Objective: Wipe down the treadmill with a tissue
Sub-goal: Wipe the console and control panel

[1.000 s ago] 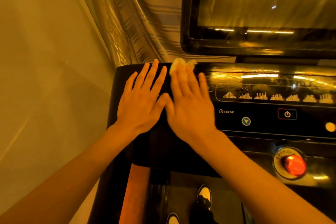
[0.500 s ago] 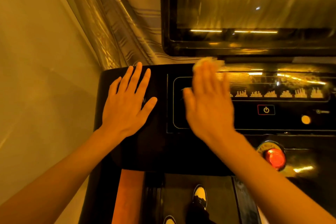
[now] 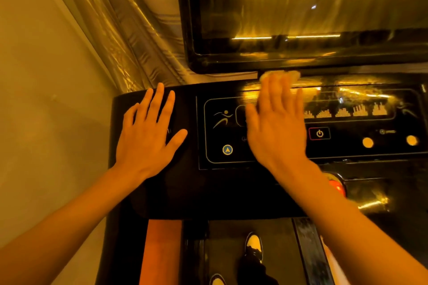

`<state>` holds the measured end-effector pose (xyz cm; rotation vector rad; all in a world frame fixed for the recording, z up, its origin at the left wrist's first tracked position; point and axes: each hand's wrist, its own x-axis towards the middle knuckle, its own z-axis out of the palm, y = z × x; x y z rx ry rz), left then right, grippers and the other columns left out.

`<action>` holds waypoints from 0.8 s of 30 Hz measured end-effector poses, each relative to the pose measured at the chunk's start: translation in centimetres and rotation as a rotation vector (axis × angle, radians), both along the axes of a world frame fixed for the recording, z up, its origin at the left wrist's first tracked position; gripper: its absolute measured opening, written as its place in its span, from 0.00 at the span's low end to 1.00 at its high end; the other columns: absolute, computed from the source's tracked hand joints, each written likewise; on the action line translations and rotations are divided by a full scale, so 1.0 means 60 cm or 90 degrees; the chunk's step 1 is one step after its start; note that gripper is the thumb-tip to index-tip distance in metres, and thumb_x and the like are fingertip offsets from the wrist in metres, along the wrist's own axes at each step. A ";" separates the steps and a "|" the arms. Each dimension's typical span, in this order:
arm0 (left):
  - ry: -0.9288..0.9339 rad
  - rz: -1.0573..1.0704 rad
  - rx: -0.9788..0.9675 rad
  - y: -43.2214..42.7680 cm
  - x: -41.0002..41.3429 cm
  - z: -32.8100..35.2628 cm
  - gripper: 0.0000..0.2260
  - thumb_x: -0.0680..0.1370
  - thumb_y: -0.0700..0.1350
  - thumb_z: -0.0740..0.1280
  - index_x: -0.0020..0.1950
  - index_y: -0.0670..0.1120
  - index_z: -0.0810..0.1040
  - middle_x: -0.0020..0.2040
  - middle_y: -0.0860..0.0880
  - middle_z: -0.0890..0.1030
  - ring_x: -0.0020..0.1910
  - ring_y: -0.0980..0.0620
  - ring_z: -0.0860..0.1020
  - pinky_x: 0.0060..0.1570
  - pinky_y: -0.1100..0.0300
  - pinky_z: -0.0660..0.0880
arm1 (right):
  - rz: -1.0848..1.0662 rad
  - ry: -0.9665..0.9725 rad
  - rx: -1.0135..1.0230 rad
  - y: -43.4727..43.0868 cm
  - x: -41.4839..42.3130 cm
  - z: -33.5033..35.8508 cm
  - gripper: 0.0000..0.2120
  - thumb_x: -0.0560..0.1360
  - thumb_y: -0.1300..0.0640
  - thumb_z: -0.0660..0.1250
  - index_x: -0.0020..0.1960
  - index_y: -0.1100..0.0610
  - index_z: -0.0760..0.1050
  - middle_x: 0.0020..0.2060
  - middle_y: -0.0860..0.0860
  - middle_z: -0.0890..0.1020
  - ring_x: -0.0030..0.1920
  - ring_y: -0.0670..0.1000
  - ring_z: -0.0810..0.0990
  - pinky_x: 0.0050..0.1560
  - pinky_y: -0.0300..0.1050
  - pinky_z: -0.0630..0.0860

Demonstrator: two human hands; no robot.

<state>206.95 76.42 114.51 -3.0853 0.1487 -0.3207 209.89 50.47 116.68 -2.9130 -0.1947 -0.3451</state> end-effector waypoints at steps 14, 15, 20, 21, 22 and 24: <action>-0.017 0.008 0.011 -0.002 0.002 -0.007 0.44 0.78 0.76 0.44 0.86 0.49 0.49 0.86 0.46 0.48 0.84 0.43 0.50 0.76 0.41 0.58 | -0.110 0.007 0.007 -0.104 0.016 0.007 0.37 0.83 0.39 0.36 0.85 0.59 0.45 0.84 0.59 0.47 0.84 0.59 0.43 0.82 0.62 0.40; -0.017 0.006 0.011 -0.002 0.002 -0.007 0.44 0.78 0.76 0.44 0.86 0.49 0.49 0.86 0.46 0.48 0.84 0.42 0.50 0.76 0.41 0.59 | -0.091 -0.005 0.001 -0.064 0.012 0.007 0.37 0.82 0.39 0.36 0.85 0.60 0.45 0.84 0.60 0.47 0.83 0.61 0.43 0.82 0.63 0.41; -0.018 0.010 0.004 -0.001 -0.001 -0.008 0.44 0.78 0.76 0.45 0.86 0.50 0.48 0.86 0.47 0.48 0.84 0.43 0.50 0.77 0.41 0.59 | 0.171 -0.022 -0.032 0.118 -0.017 -0.012 0.36 0.83 0.40 0.37 0.85 0.58 0.48 0.84 0.57 0.51 0.84 0.57 0.45 0.82 0.57 0.36; -0.020 0.011 0.005 -0.001 -0.001 -0.008 0.44 0.78 0.76 0.45 0.86 0.50 0.48 0.86 0.47 0.48 0.84 0.44 0.50 0.77 0.41 0.59 | 0.189 -0.021 -0.038 0.108 -0.013 -0.011 0.36 0.83 0.39 0.37 0.85 0.57 0.48 0.84 0.55 0.51 0.84 0.55 0.45 0.81 0.56 0.35; -0.022 0.010 0.007 -0.001 -0.001 -0.008 0.44 0.78 0.76 0.46 0.86 0.50 0.48 0.86 0.47 0.48 0.84 0.44 0.50 0.77 0.41 0.59 | 0.187 -0.024 -0.042 0.082 -0.008 -0.010 0.35 0.83 0.39 0.37 0.85 0.56 0.49 0.84 0.53 0.51 0.84 0.54 0.45 0.81 0.55 0.34; -0.023 0.009 0.010 -0.001 0.000 -0.009 0.44 0.78 0.76 0.45 0.86 0.50 0.48 0.86 0.47 0.48 0.84 0.43 0.50 0.77 0.41 0.59 | 0.130 -0.027 -0.042 -0.003 0.001 -0.011 0.34 0.84 0.38 0.37 0.85 0.54 0.46 0.84 0.52 0.48 0.84 0.52 0.42 0.81 0.55 0.32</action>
